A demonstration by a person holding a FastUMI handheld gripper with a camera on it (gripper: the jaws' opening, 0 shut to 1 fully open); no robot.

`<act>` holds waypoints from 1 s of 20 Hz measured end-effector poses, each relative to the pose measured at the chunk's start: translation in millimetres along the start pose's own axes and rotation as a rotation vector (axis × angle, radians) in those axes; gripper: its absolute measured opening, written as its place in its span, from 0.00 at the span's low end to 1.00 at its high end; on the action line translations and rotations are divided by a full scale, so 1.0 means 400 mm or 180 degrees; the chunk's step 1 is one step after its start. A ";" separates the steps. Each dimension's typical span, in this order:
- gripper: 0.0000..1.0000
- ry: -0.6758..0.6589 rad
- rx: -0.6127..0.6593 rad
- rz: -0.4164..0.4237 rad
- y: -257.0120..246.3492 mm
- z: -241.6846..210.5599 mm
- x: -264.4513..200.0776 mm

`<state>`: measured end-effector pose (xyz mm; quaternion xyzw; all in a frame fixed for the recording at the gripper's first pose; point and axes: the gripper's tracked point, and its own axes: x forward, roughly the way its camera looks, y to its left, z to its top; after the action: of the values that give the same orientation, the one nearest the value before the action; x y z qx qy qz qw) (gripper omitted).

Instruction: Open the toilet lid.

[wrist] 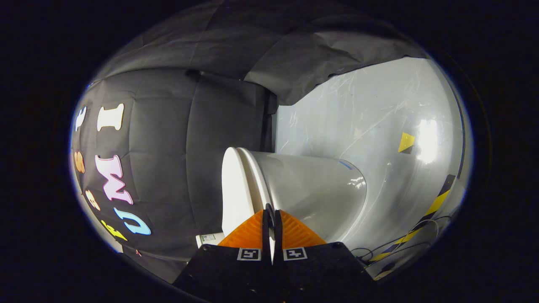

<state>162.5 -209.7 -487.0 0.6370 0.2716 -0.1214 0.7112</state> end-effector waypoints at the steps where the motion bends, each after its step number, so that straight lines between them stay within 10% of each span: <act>1: 0.05 -0.0005 -0.0083 -0.0027 0.006 -0.005 0.000; 20: 0.05 -0.0566 -0.1736 0.0296 0.486 -0.158 -0.247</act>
<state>167.3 -134.4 -273.0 0.4209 0.2014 -0.0665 0.8820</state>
